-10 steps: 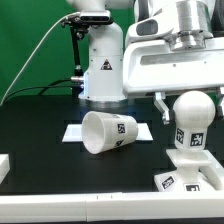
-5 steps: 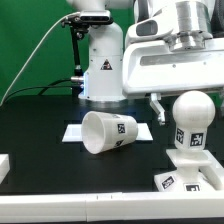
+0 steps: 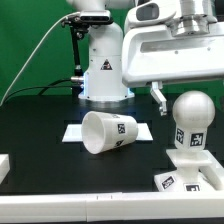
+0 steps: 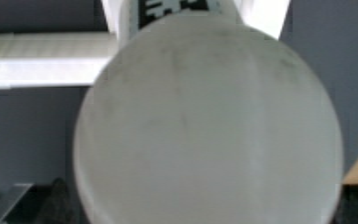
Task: Assemble lamp
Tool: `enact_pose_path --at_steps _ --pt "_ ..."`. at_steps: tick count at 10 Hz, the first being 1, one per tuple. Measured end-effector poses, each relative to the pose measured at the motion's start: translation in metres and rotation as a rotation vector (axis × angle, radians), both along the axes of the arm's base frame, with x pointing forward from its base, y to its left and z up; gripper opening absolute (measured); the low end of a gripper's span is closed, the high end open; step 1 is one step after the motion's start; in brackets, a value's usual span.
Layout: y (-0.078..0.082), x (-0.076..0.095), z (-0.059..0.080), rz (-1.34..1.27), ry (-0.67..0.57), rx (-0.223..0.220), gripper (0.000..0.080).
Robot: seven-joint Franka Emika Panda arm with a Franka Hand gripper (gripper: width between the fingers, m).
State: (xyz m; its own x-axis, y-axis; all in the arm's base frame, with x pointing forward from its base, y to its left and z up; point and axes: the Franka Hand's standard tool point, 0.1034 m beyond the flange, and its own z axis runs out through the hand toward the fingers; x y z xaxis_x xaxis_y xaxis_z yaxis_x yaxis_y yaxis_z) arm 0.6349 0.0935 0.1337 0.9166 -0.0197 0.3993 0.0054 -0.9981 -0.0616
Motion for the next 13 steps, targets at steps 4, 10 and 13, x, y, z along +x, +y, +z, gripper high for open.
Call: enact_pose_path --at_steps 4,10,13 --pt "0.007 -0.015 -0.014 0.015 0.253 0.012 0.0699" --pt "-0.005 -0.020 -0.011 -0.028 0.357 0.026 0.0573" --pt "-0.004 -0.020 -0.011 -0.274 0.365 0.085 0.0573"
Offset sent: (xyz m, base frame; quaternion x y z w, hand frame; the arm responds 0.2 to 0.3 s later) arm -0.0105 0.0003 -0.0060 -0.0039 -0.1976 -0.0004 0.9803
